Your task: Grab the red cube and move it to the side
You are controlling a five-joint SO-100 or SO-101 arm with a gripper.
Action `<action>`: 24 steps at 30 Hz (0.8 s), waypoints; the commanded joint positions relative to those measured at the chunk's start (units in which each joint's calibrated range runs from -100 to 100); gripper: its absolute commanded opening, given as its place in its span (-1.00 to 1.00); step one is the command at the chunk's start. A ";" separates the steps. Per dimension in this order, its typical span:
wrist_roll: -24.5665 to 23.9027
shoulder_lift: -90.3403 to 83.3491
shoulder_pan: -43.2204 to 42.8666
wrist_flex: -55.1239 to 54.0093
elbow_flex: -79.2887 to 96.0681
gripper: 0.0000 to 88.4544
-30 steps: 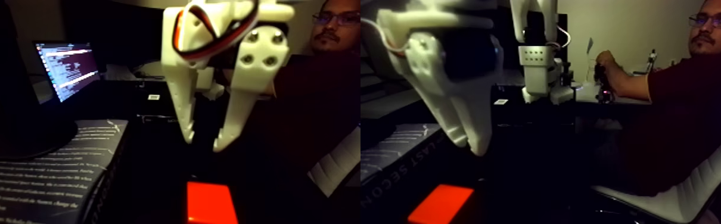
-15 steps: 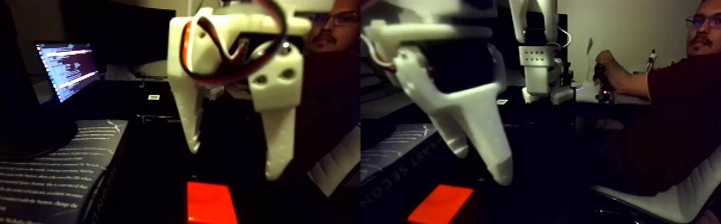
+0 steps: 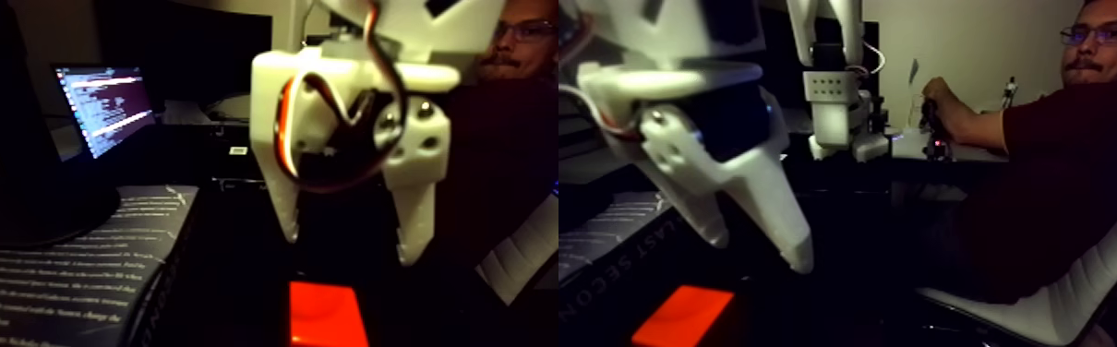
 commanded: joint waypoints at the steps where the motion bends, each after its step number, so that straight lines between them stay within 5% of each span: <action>1: 1.28 -0.15 0.43 0.42 -2.77 -0.30; 24: 0.74 5.74 2.18 4.82 -13.56 -0.31</action>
